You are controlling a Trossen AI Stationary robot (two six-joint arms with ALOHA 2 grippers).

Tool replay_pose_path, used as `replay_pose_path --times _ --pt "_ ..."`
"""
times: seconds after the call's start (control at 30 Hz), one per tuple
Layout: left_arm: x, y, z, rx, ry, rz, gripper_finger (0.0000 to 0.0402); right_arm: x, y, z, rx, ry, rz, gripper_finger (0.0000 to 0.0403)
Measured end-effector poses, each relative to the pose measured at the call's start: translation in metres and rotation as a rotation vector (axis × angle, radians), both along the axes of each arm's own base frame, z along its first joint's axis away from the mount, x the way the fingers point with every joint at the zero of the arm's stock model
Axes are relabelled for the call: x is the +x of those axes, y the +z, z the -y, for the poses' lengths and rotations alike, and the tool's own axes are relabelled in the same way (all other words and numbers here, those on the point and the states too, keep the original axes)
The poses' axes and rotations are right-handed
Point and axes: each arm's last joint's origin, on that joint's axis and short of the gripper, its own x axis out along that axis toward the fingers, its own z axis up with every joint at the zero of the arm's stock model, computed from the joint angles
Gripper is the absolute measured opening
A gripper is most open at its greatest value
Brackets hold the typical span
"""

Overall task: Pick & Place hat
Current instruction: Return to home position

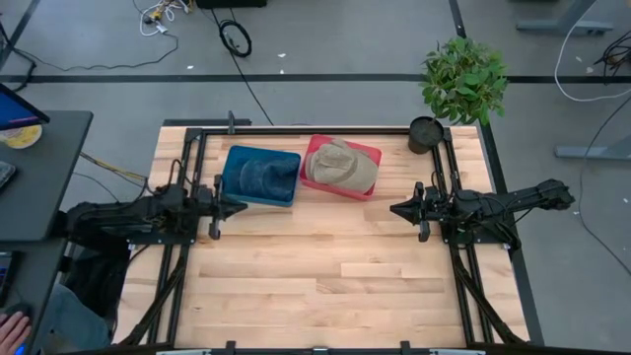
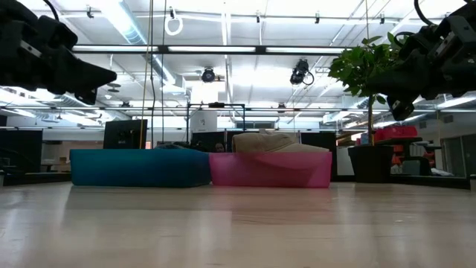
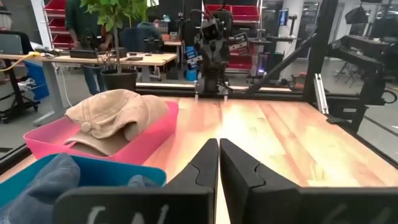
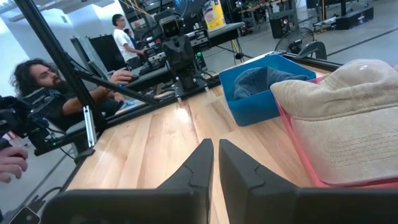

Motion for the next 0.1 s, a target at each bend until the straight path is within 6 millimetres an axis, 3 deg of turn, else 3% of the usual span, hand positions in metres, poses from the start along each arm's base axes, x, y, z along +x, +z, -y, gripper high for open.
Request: replay_pose_path --times 0.1 --pt "-0.0001 -0.001 -0.0005 0.003 0.018 -0.011 0.0016 0.0 0.0 0.0 0.0 0.0 0.0 0.0031"
